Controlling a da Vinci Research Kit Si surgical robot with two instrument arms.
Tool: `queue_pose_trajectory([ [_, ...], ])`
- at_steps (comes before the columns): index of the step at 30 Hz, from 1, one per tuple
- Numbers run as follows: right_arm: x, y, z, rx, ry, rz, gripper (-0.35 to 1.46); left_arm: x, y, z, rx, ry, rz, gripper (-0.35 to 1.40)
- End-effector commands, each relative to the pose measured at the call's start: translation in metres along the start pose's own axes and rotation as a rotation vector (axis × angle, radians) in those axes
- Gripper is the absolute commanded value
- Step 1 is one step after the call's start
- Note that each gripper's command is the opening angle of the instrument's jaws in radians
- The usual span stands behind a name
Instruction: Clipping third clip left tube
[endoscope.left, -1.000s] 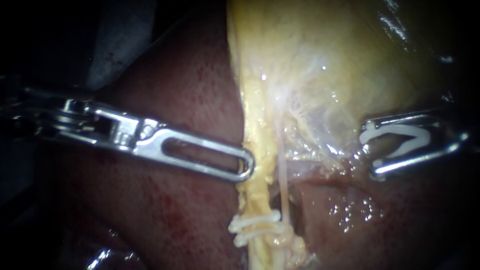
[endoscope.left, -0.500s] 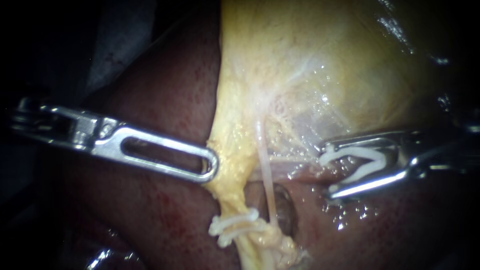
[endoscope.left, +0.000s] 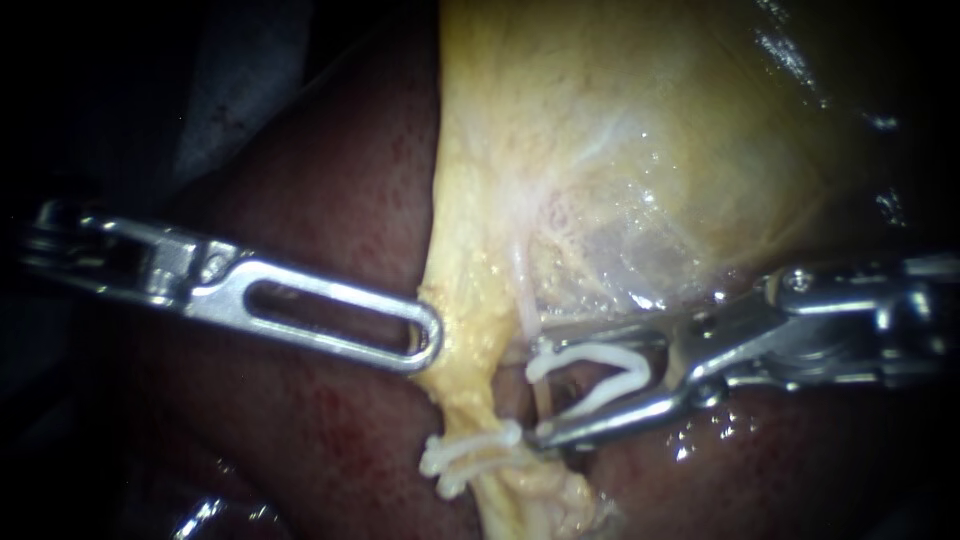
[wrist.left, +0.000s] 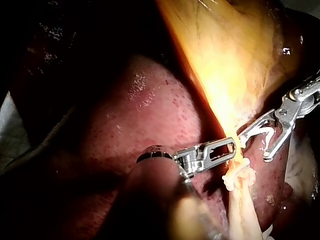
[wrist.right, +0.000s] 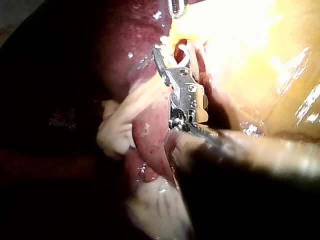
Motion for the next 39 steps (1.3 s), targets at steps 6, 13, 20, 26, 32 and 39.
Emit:
queue_pose_trajectory([
  [6, -0.0003, 0.0007, 0.0017, 0.009, -0.009, 0.002, 0.51, 0.0, -0.0004, 0.0, 0.0, 0.0, -0.002, -0.35],
  [13, -0.0005, 0.0013, 0.0033, 0.014, -0.015, 0.006, 0.51, 0.0, -0.0008, 0.0, 0.002, -0.003, -0.004, -0.35],
  [20, -0.0003, 0.0016, 0.0053, 0.028, -0.028, 0.006, 0.51, 0.0, -0.0011, 0.0001, 0.003, -0.003, -0.005, -0.35],
  [26, -0.0001, 0.0014, 0.0063, 0.038, -0.036, 0.005, 0.51, 0.0, -0.0011, 0.0001, 0.003, -0.004, -0.005, -0.35],
  [32, 0.0003, 0.0015, 0.0067, 0.036, -0.034, 0.008, 0.51, 0.0, -0.0011, 0.0002, 0.002, -0.004, -0.005, -0.35],
  [39, 0.0012, 0.0015, 0.0065, 0.034, -0.031, 0.014, 0.51, 0.0, -0.0011, 0.0002, 0.002, -0.004, -0.005, -0.35],
])
